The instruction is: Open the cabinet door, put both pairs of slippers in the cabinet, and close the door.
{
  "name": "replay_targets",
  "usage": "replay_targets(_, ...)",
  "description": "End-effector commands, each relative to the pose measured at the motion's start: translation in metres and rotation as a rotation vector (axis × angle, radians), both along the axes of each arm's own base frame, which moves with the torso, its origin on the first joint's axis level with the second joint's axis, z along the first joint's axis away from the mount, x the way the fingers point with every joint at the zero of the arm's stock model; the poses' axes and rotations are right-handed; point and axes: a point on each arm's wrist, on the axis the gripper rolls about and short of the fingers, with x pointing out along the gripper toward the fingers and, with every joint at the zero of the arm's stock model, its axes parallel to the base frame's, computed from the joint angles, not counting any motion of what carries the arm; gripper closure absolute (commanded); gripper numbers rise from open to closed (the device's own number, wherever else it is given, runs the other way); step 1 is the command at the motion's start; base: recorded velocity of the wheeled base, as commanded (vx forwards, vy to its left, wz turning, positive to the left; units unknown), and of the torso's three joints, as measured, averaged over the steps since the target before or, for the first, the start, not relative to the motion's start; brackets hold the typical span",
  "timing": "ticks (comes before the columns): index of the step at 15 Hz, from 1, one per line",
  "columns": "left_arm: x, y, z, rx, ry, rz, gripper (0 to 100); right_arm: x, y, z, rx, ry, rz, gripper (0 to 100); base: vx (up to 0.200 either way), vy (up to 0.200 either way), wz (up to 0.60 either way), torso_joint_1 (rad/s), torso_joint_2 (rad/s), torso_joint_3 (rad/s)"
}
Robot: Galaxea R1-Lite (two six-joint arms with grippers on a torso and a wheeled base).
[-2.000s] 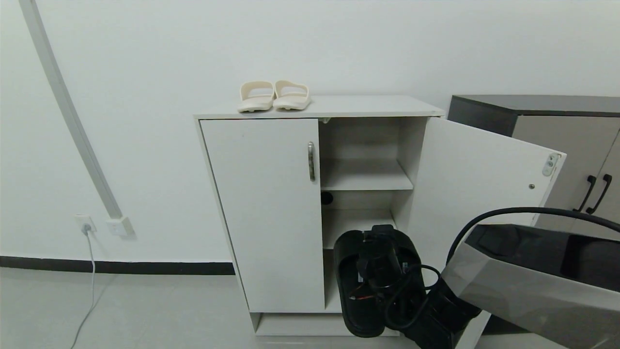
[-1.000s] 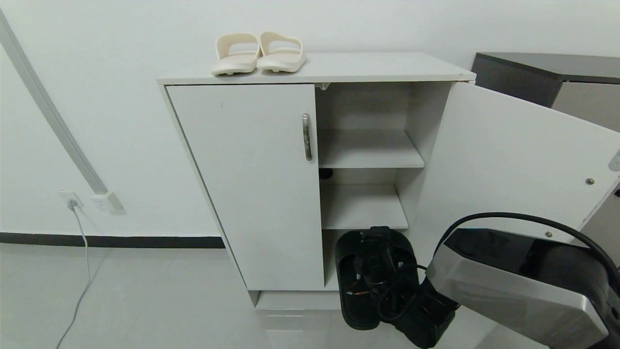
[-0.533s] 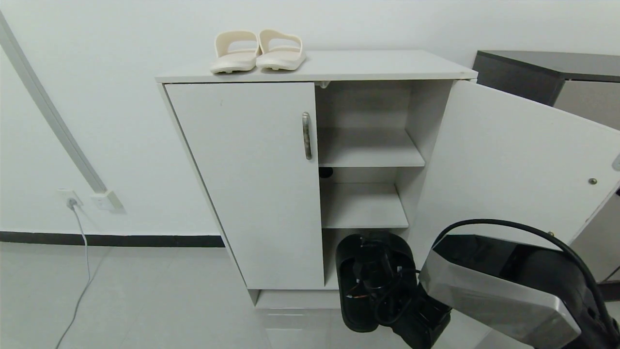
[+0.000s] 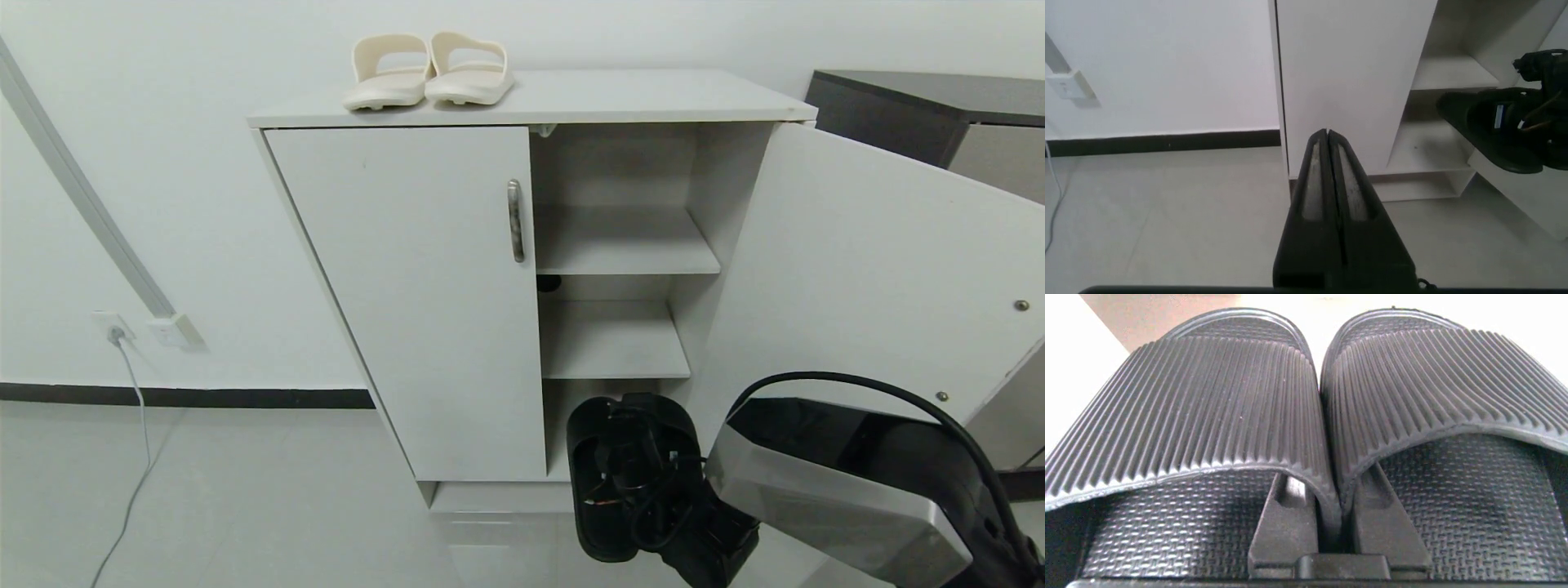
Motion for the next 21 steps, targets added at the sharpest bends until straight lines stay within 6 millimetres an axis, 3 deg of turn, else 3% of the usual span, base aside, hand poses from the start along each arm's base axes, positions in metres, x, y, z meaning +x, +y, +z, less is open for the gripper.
replay_targets(1, 0.0, 0.0, 0.0, 0.0, 0.0, 0.001, 100, 0.0, 0.0, 0.0, 0.002, -0.002, 0.0, 100, 0.0, 0.0, 0.0, -0.007, 0.0, -0.178)
replay_targets(5, 0.0, 0.0, 0.0, -0.005, 0.001, 0.002, 100, -0.006, -0.003, 0.001, 0.031, -0.058, -0.005, 100, 0.0, 0.0, 0.0, 0.001, 0.0, -0.134)
replay_targets(9, 0.0, 0.0, 0.0, -0.006, 0.0, 0.002, 100, -0.024, -0.018, 0.003, -0.019, -0.233, 0.039, 100, 0.05, 0.0, 0.0, 0.002, 0.0, -0.004)
replay_targets(15, 0.0, 0.0, 0.0, -0.008, 0.0, 0.002, 100, -0.034, -0.019, 0.007, -0.048, -0.228, 0.06, 100, 0.0, 0.0, 0.0, 0.0, 0.0, 0.0)
replay_targets(21, 0.0, 0.0, 0.0, -0.008, 0.002, 0.002, 100, -0.045, -0.045, 0.021, -0.147, -0.168, 0.032, 100, 0.0, 0.0, 0.0, 0.0, 0.0, 0.0)
